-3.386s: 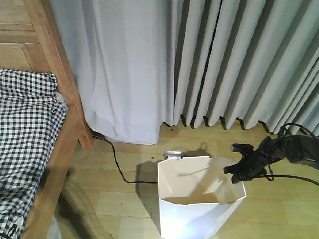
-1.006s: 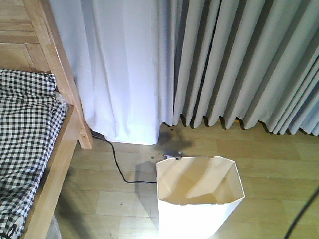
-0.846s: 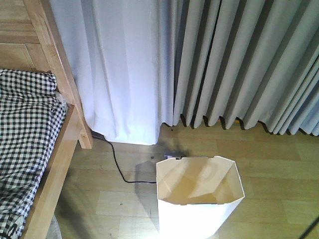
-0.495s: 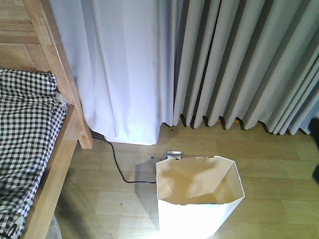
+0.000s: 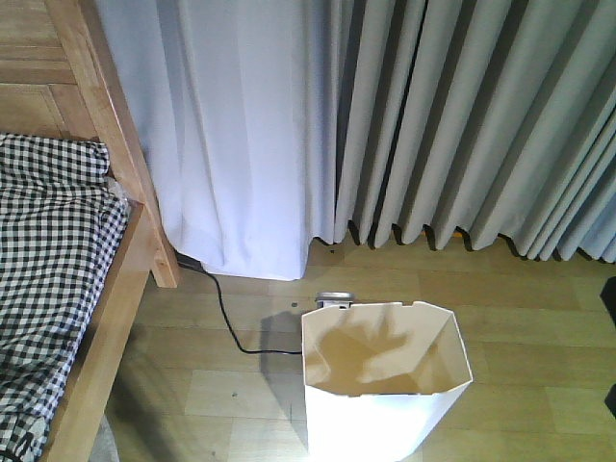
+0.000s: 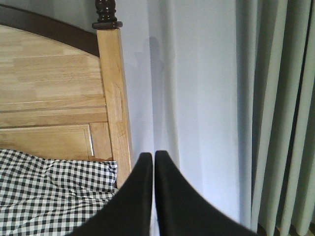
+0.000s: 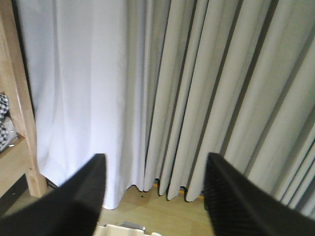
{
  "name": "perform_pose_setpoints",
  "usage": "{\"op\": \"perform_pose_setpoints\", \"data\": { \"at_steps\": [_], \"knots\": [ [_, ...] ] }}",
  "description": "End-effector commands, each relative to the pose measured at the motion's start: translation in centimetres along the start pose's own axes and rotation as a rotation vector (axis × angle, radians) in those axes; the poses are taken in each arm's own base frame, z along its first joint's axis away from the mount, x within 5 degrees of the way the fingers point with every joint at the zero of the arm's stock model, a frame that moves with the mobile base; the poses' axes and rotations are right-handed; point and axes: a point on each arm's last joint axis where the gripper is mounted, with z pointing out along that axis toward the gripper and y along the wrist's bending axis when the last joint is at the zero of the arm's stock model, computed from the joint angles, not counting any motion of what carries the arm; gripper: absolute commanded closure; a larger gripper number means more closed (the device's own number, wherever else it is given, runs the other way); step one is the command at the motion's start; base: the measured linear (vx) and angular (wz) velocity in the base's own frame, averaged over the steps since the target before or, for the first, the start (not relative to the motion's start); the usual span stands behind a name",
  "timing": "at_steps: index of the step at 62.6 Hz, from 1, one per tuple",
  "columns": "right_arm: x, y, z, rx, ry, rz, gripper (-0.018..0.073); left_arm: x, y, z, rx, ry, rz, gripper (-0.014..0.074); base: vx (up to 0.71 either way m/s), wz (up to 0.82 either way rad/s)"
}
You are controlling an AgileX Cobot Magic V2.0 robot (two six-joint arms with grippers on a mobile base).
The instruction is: Move trash bin to bedside with robot
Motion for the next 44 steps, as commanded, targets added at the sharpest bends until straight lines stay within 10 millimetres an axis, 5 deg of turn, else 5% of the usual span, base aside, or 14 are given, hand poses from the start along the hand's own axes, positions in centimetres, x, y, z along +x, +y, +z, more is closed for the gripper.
{"op": "perform_pose_setpoints", "data": {
  "at_steps": [1, 10, 44],
  "knots": [
    [-1.74, -0.49, -0.27, 0.049, -0.111, -0.003, 0.0293, -0.36, -0.04, -0.08, 0.007, -0.077, -0.023, 0.0603, 0.0, 0.0],
    [-1.76, -0.5, -0.27, 0.05, -0.114, -0.002, 0.0575, -0.36, -0.04, -0.08, 0.007, -0.077, -0.023, 0.0603, 0.0, 0.0],
    [-1.81, -0.59, -0.27, 0.062, -0.122, -0.026, 0.0568, -0.36, -0.04, -0.08, 0.007, -0.077, -0.023, 0.0603, 0.0, 0.0]
  ]
}}
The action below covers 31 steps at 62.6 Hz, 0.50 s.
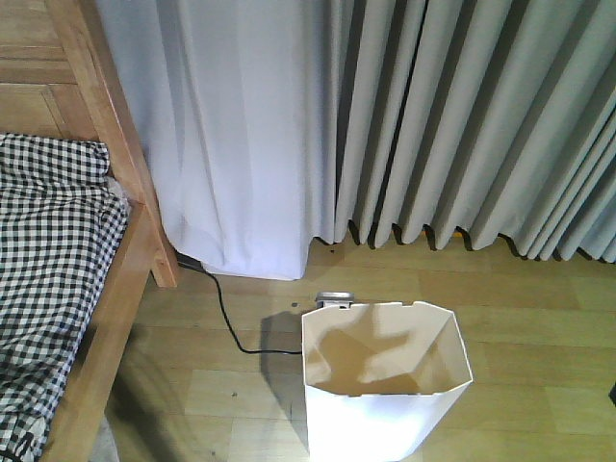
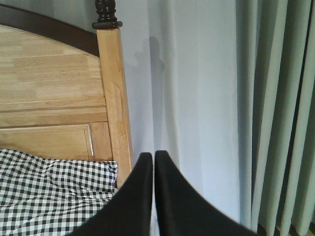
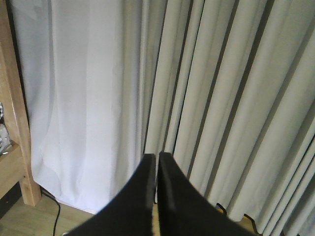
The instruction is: Move trash bin to bedside with robot
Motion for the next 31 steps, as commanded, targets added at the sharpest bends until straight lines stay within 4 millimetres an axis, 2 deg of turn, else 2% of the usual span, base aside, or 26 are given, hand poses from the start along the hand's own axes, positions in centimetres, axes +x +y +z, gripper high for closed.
{"op": "perform_pose_setpoints", "data": {
  "at_steps": [1, 10, 23, 31],
  "knots": [
    [-1.4, -0.5, -0.1, 0.048, -0.095, -0.02, 0.0568, -0.4, 0.0, -0.1, 0.007, -0.077, -0.023, 0.0603, 0.0, 0.0],
    [0.0, -1.0, 0.0, 0.133, -0.127, -0.054, 0.0568, -0.4, 0.0, -0.1, 0.007, -0.077, -0.023, 0.0603, 0.0, 0.0],
    [4.2, -1.3, -0.2, 0.265, -0.212, -0.031, 0.0568, -0.4, 0.0, -0.1, 0.007, -0.077, -0.023, 0.0603, 0.0, 0.0],
    [6.5, -1.2, 0.7, 0.259, -0.208, -0.014, 0.0568, -0.4, 0.0, -0.1, 0.007, -0.077, -0.023, 0.0603, 0.0, 0.0]
  ]
}}
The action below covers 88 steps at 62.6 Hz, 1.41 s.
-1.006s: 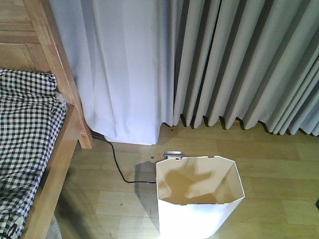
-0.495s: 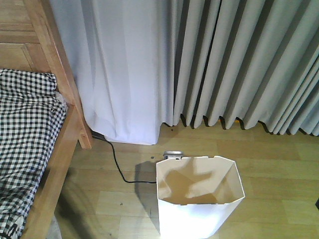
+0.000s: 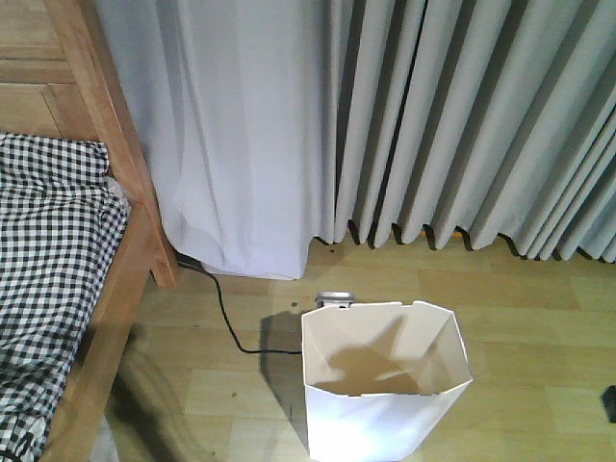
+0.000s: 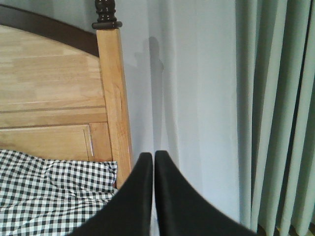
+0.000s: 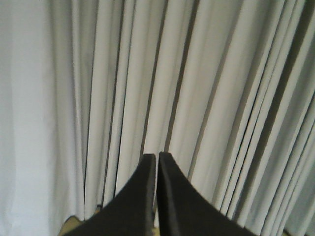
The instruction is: Move trash bin to bedside with robot
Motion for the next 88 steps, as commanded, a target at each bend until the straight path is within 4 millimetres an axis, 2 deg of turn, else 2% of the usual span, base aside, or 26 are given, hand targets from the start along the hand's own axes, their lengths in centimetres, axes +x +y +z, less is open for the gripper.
{"op": "perform_pose_setpoints", "data": {
  "at_steps": [1, 21, 88],
  "knots": [
    [-0.44, -0.03, 0.04, 0.016, -0.137, 0.009, 0.0568, -0.36, -0.05, -0.08, 0.007, -0.077, -0.023, 0.0603, 0.0, 0.0],
    [-0.36, 0.0, 0.08, 0.009, -0.156, 0.099, 0.0568, -0.36, -0.05, -0.08, 0.007, -0.077, -0.023, 0.0603, 0.0, 0.0],
    [-0.32, 0.0, 0.08, 0.009, -0.152, 0.1, 0.0568, -0.36, -0.05, -0.08, 0.007, -0.077, -0.023, 0.0603, 0.0, 0.0]
  ]
}}
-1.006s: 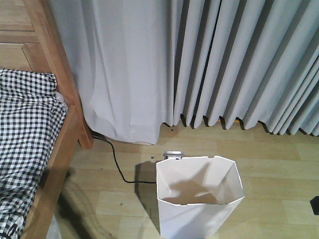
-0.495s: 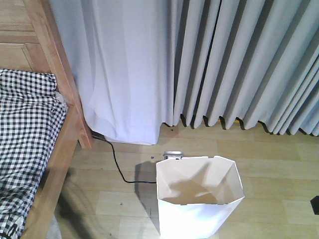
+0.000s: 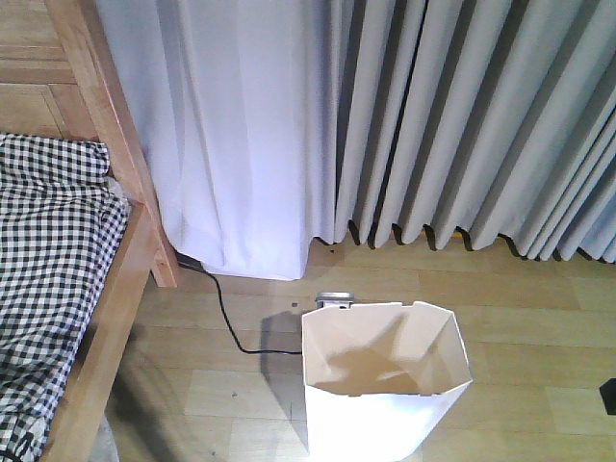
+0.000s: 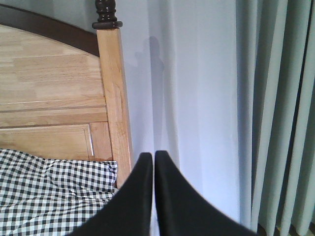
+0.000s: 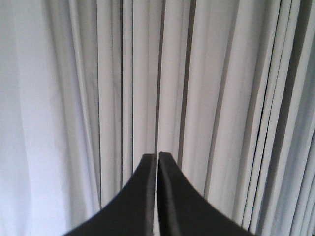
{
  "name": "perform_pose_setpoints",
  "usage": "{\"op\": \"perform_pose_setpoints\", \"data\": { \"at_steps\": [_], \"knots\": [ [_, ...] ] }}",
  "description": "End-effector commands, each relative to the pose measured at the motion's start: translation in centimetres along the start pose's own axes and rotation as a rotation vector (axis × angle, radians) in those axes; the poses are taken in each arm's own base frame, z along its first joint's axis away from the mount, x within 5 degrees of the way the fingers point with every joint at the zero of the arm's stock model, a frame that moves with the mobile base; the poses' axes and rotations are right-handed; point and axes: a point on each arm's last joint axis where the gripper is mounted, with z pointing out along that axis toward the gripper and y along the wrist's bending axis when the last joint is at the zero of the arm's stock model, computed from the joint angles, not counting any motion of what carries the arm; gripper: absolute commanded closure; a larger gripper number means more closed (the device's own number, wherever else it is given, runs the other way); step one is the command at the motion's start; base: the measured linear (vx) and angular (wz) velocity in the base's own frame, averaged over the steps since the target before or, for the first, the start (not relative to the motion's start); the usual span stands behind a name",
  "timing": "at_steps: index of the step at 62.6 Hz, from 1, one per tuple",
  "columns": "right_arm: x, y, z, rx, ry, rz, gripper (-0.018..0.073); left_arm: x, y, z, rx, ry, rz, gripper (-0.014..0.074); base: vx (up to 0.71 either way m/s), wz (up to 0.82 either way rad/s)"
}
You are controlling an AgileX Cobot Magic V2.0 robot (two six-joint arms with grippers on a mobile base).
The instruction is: Move trash bin to bedside with robot
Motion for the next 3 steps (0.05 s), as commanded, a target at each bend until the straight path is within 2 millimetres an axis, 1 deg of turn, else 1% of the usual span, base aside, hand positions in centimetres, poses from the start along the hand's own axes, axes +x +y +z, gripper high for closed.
{"op": "perform_pose_setpoints", "data": {
  "at_steps": [1, 3],
  "knots": [
    [-0.7, 0.0, -0.12, 0.003, -0.086, -0.008, 0.0568, -0.36, -0.05, -0.08, 0.007, -0.077, -0.023, 0.0603, 0.0, 0.0],
    [-0.7, 0.0, -0.12, 0.003, -0.086, -0.008, 0.0568, -0.36, -0.05, -0.08, 0.007, -0.077, -0.023, 0.0603, 0.0, 0.0]
  ]
}}
